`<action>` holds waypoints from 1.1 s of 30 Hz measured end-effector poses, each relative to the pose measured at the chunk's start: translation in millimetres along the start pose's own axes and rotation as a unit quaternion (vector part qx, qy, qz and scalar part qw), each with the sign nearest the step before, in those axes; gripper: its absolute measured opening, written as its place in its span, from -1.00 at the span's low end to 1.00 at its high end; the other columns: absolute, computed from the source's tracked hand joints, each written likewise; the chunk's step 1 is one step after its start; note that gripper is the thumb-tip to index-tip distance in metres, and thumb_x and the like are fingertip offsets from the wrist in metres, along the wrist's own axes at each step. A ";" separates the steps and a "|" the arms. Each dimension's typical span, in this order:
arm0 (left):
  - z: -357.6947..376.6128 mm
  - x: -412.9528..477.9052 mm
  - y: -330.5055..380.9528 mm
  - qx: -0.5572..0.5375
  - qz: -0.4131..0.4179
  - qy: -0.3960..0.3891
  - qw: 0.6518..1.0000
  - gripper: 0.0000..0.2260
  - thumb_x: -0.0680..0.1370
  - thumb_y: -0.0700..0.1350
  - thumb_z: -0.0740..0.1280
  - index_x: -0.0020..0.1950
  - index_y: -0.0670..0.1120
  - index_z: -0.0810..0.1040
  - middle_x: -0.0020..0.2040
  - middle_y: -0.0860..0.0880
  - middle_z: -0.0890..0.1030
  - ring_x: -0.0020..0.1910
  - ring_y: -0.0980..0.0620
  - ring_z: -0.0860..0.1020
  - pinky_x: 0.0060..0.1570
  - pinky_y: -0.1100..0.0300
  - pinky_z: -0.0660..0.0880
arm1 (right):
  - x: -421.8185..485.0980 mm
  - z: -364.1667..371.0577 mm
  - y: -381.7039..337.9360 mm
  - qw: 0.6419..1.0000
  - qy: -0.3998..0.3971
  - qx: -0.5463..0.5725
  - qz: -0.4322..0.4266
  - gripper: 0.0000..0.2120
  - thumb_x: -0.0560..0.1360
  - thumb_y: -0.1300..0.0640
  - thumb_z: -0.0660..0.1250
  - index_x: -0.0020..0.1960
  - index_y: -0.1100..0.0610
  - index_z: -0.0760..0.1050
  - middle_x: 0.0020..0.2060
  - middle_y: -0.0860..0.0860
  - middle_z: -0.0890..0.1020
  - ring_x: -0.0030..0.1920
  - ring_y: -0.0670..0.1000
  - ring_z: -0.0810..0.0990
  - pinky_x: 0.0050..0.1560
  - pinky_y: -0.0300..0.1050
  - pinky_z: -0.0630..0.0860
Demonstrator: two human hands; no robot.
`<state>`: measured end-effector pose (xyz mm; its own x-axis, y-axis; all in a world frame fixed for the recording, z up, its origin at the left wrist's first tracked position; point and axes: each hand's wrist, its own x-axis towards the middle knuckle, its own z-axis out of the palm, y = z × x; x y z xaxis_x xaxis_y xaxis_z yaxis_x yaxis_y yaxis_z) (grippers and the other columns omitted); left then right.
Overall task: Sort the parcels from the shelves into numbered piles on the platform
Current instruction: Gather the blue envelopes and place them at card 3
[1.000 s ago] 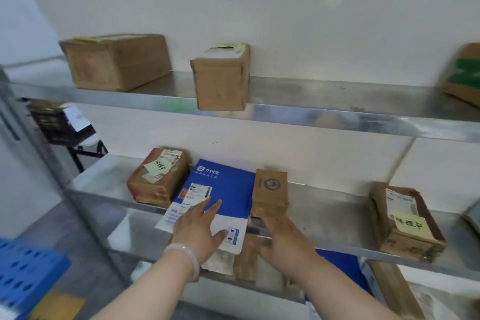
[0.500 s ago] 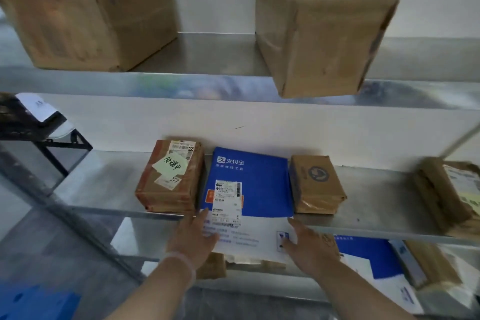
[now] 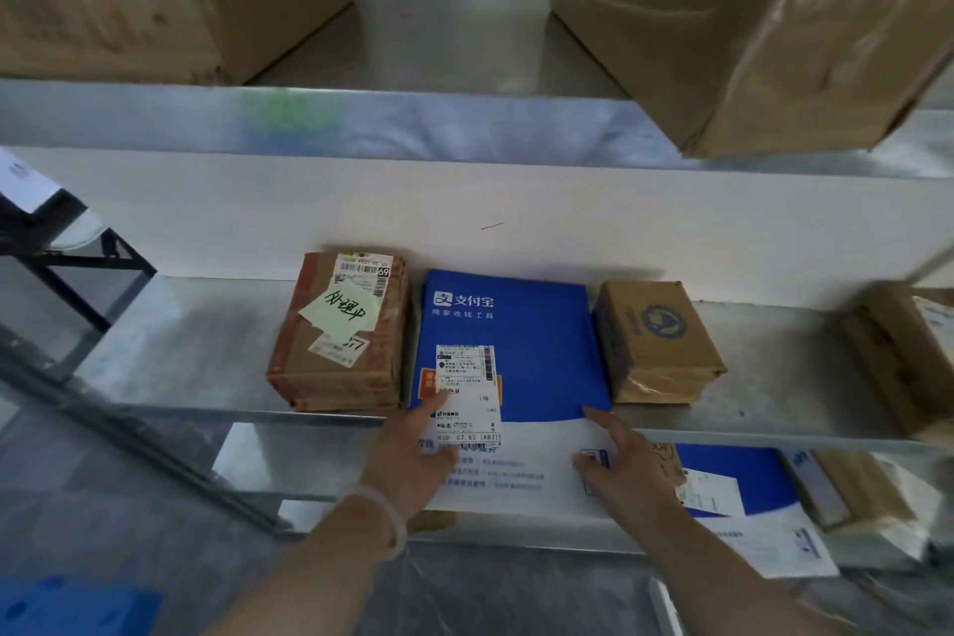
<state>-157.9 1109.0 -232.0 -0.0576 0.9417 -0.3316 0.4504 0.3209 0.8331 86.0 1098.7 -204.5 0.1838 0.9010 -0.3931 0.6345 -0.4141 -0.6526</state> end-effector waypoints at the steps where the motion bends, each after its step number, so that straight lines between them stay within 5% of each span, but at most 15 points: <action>1: 0.6 -4.4 0.7 -0.003 0.002 0.006 1.000 -0.47 0.52 -0.19 0.39 0.41 0.19 0.34 0.24 0.10 0.34 0.18 0.08 0.45 -0.02 0.36 0.53 | -2.1 0.9 1.0 1.000 0.005 -0.001 -0.007 -0.51 0.55 0.13 0.33 0.42 -0.12 0.30 0.35 0.00 0.37 0.09 -0.13 0.30 -0.30 -0.66 0.24; 7: 1.9 -33.5 12.2 -0.015 0.032 0.032 0.999 -0.49 0.54 -0.20 0.36 0.40 0.18 0.34 0.25 0.13 0.31 0.02 0.20 0.46 -0.31 0.53 0.47 | -21.4 -7.7 1.8 0.999 0.029 -0.008 -0.035 -0.55 0.58 0.10 0.28 0.41 -0.15 0.28 0.37 -0.06 0.35 0.27 -0.09 0.35 -0.35 -0.61 0.17; 10: 5.7 -54.9 21.2 -0.023 0.038 0.046 0.998 -0.50 0.55 -0.19 0.34 0.39 0.23 0.31 0.24 0.17 0.30 0.02 0.25 0.44 -0.31 0.53 0.45 | -36.6 -17.4 9.9 0.996 0.038 0.016 -0.080 -0.56 0.57 0.12 0.29 0.40 -0.13 0.31 0.37 -0.04 0.35 0.20 -0.15 0.29 0.01 -0.36 0.19; 16: 25.3 -111.6 24.0 -0.060 0.061 0.095 0.992 -0.48 0.52 -0.24 0.36 0.35 0.23 0.35 0.29 0.14 0.35 0.19 0.16 0.43 -0.08 0.52 0.45 | -71.1 -32.2 38.2 0.989 0.037 0.041 -0.135 -0.54 0.54 0.13 0.32 0.37 -0.18 0.32 0.33 -0.06 0.36 0.32 -0.06 0.32 0.26 -0.18 0.30; 20: 34.8 -159.3 15.1 -0.065 0.054 0.148 0.985 -0.47 0.50 -0.25 0.37 0.35 0.22 0.37 0.29 0.08 0.37 0.21 0.13 0.46 0.19 0.34 0.41 | -98.8 -41.5 47.3 0.978 0.022 0.003 -0.206 -0.55 0.55 0.12 0.30 0.39 -0.15 0.31 0.25 -0.07 0.39 0.20 -0.14 0.31 0.09 -0.34 0.18; 30: 9.6 -297.2 -27.5 -0.046 -0.010 0.315 0.948 -0.45 0.50 -0.18 0.38 0.42 0.18 0.34 0.24 0.08 0.33 0.08 0.39 0.35 0.15 0.37 0.26 | -165.5 6.5 26.3 0.936 -0.089 0.007 -0.341 -0.53 0.49 0.16 0.37 0.38 -0.06 0.42 0.18 0.05 0.45 0.14 -0.03 0.44 0.11 -0.26 0.29; 33: -8.2 -336.4 -46.5 -0.065 -0.034 0.365 0.928 -0.45 0.49 -0.12 0.42 0.41 0.20 0.35 0.22 0.08 0.34 0.15 0.25 0.40 0.21 0.30 0.31 | -188.3 33.5 10.0 0.918 -0.132 0.003 -0.373 -0.51 0.50 0.14 0.37 0.40 -0.06 0.40 0.19 0.02 0.41 0.20 0.00 0.46 0.17 -0.25 0.30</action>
<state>-166.8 778.1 -155.6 -0.6908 0.7221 -0.0368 0.3155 0.3469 0.8832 32.6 920.5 -158.7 -0.4896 0.8717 0.0228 0.5056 0.3051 -0.8071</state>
